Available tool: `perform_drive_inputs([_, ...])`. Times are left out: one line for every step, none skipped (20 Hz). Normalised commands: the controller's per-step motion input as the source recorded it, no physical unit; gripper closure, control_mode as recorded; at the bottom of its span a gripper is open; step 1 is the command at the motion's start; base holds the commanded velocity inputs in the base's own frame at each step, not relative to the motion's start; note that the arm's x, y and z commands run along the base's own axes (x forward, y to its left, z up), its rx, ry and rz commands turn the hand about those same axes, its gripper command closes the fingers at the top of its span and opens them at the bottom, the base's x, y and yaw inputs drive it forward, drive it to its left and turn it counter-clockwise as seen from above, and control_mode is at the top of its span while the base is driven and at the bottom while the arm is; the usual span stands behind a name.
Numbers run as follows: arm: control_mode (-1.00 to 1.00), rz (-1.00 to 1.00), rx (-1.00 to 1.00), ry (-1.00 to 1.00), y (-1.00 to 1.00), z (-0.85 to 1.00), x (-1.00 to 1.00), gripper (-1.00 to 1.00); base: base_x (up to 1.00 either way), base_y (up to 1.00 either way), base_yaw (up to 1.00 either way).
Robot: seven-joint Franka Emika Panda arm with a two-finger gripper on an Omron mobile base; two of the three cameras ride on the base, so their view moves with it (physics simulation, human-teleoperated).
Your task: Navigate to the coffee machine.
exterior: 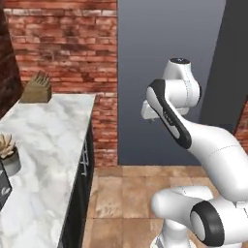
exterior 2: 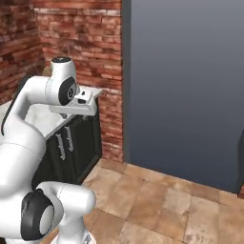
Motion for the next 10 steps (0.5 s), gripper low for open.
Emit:
perform_drive_inputs([1.00,0.00,0.00,0.00,0.00,0.00,0.00,-1.00,-0.14,-0.14,-0.82])
perform_drive_inputs([1.00,0.00,0.00,0.00,0.00,0.00,0.00,-1.00,-0.14,-0.12,-0.83])
perform_drive_inputs([1.00,0.00,0.00,0.00,0.00,0.00,0.00,-1.00,-0.14,-0.14,-0.82])
perform_drive_inputs([1.00,0.00,0.00,0.00,0.00,0.00,0.00,-1.00,-0.12,-0.14,-0.82])
perform_drive_inputs([1.00,0.00,0.00,0.00,0.00,0.00,0.00,-1.00,-0.12,-0.13,-0.82])
perform_drive_inputs([1.00,0.00,0.00,0.00,0.00,0.00,0.00,-1.00,-0.10,-0.13,-0.83])
perform_drive_inputs([1.00,0.00,0.00,0.00,0.00,0.00,0.00,-1.00,-0.07,-0.16,-0.83])
perform_drive_inputs([1.00,0.00,0.00,0.00,0.00,0.00,0.00,-1.00,-0.09,-0.20,-0.81])
perform_drive_inputs([1.00,0.00,0.00,0.00,0.00,0.00,0.00,-1.00,-0.13,-0.21,-0.81])
perform_drive_inputs([1.00,0.00,0.00,0.00,0.00,0.00,0.00,-1.00,-0.12,-0.26,-0.81])
